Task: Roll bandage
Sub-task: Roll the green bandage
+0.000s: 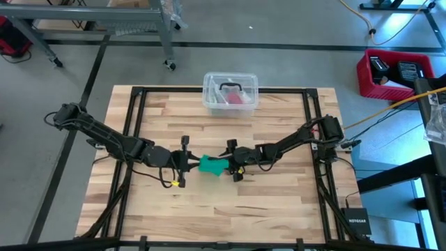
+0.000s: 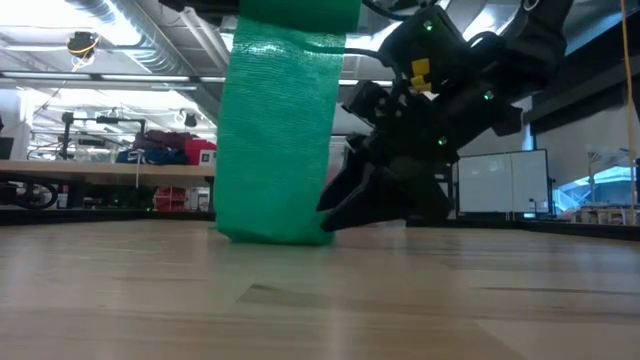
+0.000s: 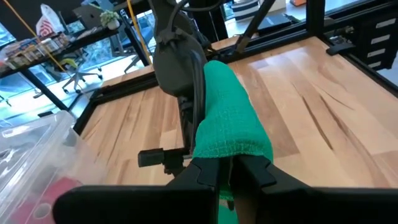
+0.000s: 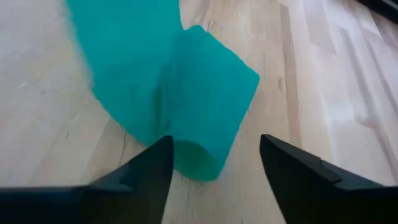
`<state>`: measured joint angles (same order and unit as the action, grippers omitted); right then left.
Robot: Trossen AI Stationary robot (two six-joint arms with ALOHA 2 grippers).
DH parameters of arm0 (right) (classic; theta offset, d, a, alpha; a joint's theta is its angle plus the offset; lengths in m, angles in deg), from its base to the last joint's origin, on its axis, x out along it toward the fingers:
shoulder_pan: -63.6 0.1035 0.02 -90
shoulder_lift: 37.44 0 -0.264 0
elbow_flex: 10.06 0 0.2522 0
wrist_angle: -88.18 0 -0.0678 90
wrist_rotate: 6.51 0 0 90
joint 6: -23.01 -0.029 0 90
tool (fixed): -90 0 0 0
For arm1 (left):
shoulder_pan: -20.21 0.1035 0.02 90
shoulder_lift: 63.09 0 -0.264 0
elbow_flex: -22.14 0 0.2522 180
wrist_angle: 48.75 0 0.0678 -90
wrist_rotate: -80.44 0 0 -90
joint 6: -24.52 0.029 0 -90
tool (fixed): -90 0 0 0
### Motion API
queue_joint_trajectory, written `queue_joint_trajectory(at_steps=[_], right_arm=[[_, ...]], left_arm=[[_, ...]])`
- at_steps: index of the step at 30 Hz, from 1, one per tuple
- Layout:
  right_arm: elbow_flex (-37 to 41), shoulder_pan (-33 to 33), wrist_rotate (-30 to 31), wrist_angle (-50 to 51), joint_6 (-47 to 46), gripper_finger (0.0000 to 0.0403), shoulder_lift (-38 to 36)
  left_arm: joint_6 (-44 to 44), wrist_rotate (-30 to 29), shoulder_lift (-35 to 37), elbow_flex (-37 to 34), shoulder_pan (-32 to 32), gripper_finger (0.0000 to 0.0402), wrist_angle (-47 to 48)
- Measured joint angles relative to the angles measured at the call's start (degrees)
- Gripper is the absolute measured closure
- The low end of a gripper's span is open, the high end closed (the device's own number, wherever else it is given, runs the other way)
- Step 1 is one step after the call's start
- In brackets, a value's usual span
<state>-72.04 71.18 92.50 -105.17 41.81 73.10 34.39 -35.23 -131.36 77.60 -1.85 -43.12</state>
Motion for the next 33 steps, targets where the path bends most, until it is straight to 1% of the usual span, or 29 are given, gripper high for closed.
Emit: queue_joint_trajectory(at_steps=[8, 12, 18, 23, 27, 29, 33], right_arm=[[-0.07, -0.09, 0.92, 0.08, 5.62, 0.0248, 0.62], [-0.07, -0.09, 0.81, -0.47, 7.76, 0.0281, 2.23], [-0.58, -0.05, 0.46, -3.02, 8.40, 0.0316, 2.93], [-0.60, -0.05, 0.46, -4.76, 8.25, 0.0326, 2.93], [-0.60, -0.05, 0.44, -4.94, 4.77, 0.0327, 2.93], [-0.60, -0.10, 0.44, -5.29, 1.26, 0.0336, 2.93], [-0.60, -0.55, 0.42, -6.50, -7.91, 0.0389, 2.93]], left_arm=[[-1.28, 0.00, 0.00, 0.00, -0.07, 0.0389, 0.21], [-1.54, 0.02, -0.02, 0.00, -0.09, 0.0389, -0.01], [-2.46, -0.01, -0.02, 0.00, -0.09, 0.0389, -0.02], [-2.62, -0.02, -0.02, 0.02, -0.09, 0.0389, -0.03], [-3.22, -0.06, -0.02, 0.02, -0.07, 0.0389, -0.02], [-3.21, -0.07, -0.02, 0.02, -0.07, 0.0389, -0.03], [-3.61, 0.31, -0.02, 0.02, -0.09, 0.0389, 0.11]])
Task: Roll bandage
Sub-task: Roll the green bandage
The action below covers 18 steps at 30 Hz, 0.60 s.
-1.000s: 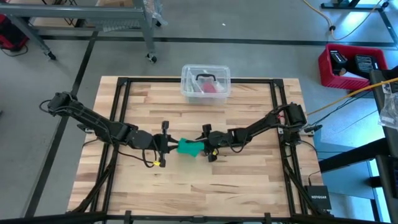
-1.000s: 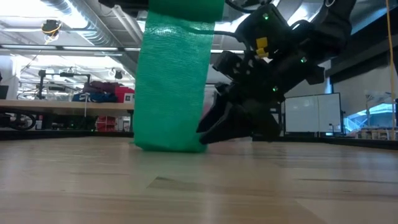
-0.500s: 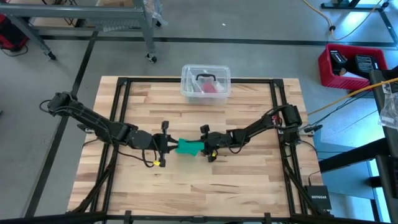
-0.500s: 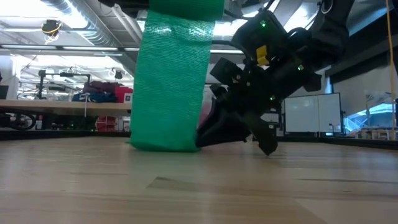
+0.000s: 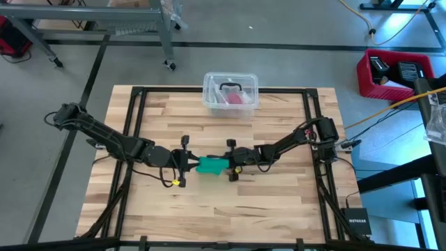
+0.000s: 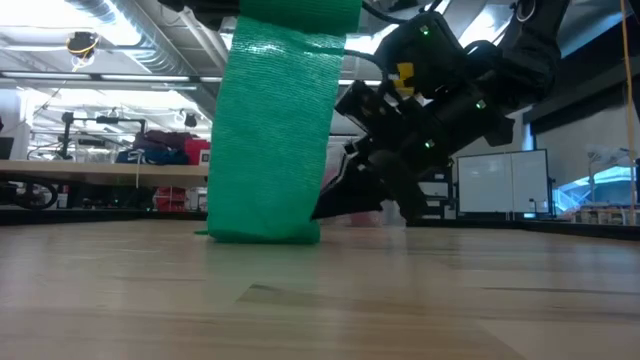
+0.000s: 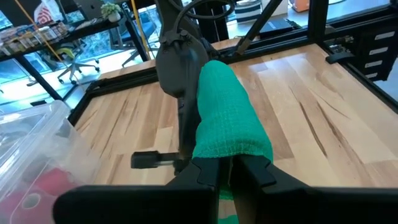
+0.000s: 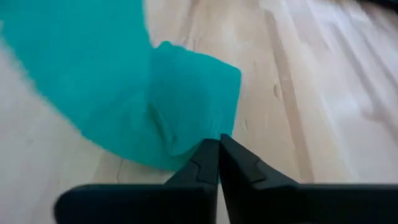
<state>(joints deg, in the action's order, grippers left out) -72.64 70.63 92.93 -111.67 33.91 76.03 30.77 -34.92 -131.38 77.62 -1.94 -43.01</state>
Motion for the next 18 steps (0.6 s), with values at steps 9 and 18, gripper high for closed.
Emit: queue_joint_trajectory(at_steps=[9, 18], right_arm=[[1.06, -1.07, 18.04, 11.51, -18.22, 0.0397, -3.17], [1.27, -1.44, 26.52, 34.04, -25.22, 0.0400, -7.02]], left_arm=[[-4.50, 1.35, 0.00, 0.02, -4.21, 0.0389, 5.00], [-16.27, 1.37, -2.32, 0.02, -8.81, 0.0389, 11.44]])
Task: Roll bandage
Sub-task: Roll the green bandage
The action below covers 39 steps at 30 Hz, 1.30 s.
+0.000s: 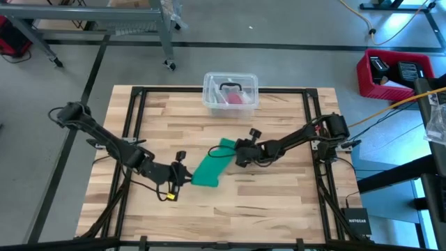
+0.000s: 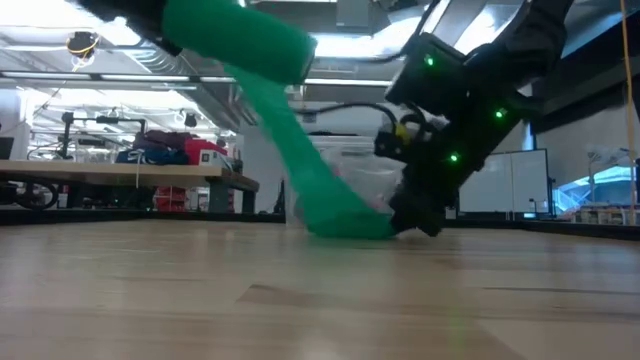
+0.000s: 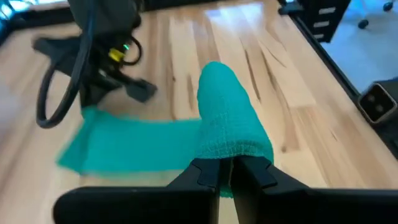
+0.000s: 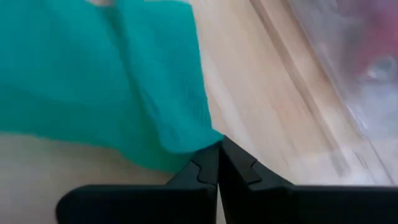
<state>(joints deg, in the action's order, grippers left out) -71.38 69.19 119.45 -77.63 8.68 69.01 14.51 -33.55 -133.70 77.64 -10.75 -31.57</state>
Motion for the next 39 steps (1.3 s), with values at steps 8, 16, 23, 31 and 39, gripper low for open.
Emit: queue_joint_trajectory(at_steps=[8, 16, 23, 31, 39], right_arm=[[-0.24, -0.36, 2.72, 9.22, -6.24, 0.0398, -0.22], [-2.74, -0.43, -7.33, 9.86, -6.49, 0.0336, -1.11], [-4.15, -0.27, -21.17, 10.32, -0.48, 0.0229, -6.11], [-4.22, -0.27, -33.18, 8.04, 9.08, 0.0172, -7.69], [-4.26, 1.59, -30.07, -1.46, 18.11, 0.0194, -6.49]], left_arm=[[-6.32, -0.34, -2.99, 0.00, -2.05, 0.0389, 4.44], [-3.51, -1.88, -3.37, 0.00, -0.23, 0.0389, 3.85], [-3.03, -2.17, -3.30, 0.00, 0.09, 0.0389, 3.10], [-3.12, -2.25, -3.28, 0.00, 0.09, 0.0389, 3.18], [-3.14, -2.69, -3.28, 0.00, 0.09, 0.0389, 3.16]])
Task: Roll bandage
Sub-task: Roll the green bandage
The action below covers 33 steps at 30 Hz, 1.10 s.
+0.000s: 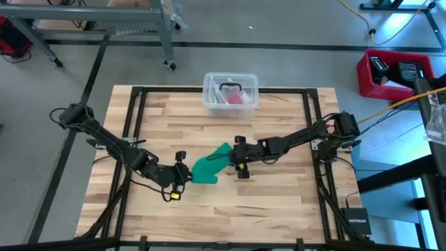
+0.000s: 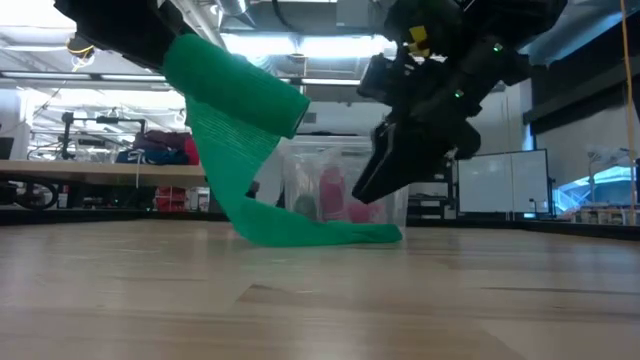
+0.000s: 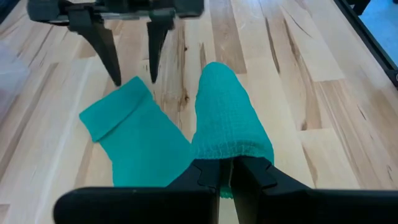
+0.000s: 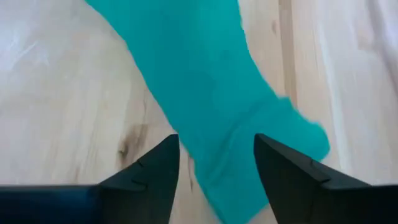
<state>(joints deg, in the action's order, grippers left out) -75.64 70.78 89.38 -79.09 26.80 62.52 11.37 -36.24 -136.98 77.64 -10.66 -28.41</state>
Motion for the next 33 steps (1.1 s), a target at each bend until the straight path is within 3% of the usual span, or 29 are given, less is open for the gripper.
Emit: queue_joint_trajectory(at_steps=[3, 8, 18, 26, 31, 33], right_arm=[[-0.02, 0.56, 3.09, -4.28, 3.27, 0.0209, 2.08], [0.00, -0.74, 7.22, -5.34, 1.16, 0.0247, 5.62], [0.02, -1.97, 1.99, -6.47, -0.49, 0.0318, 7.88], [0.00, -1.95, 5.17, -6.38, -0.36, 0.0328, 8.31], [0.00, -1.95, 5.74, -5.99, -0.03, 0.0389, 8.32], [0.00, -1.92, 6.52, -6.27, 0.32, 0.0393, 8.30]], left_arm=[[-0.17, -0.21, 0.00, -0.02, 0.00, 0.0389, -0.03], [-1.42, -0.24, 0.02, -0.02, 0.00, 0.0389, 0.00], [-1.50, -0.24, 0.02, -0.02, 0.00, 0.0389, 0.19], [-1.77, -0.22, 0.02, -0.02, 0.00, 0.0389, 0.09], [-2.71, -0.21, 0.02, -0.02, 0.00, 0.0389, 0.10], [-2.96, -0.20, 0.02, -0.02, -0.02, 0.0389, 0.26]])
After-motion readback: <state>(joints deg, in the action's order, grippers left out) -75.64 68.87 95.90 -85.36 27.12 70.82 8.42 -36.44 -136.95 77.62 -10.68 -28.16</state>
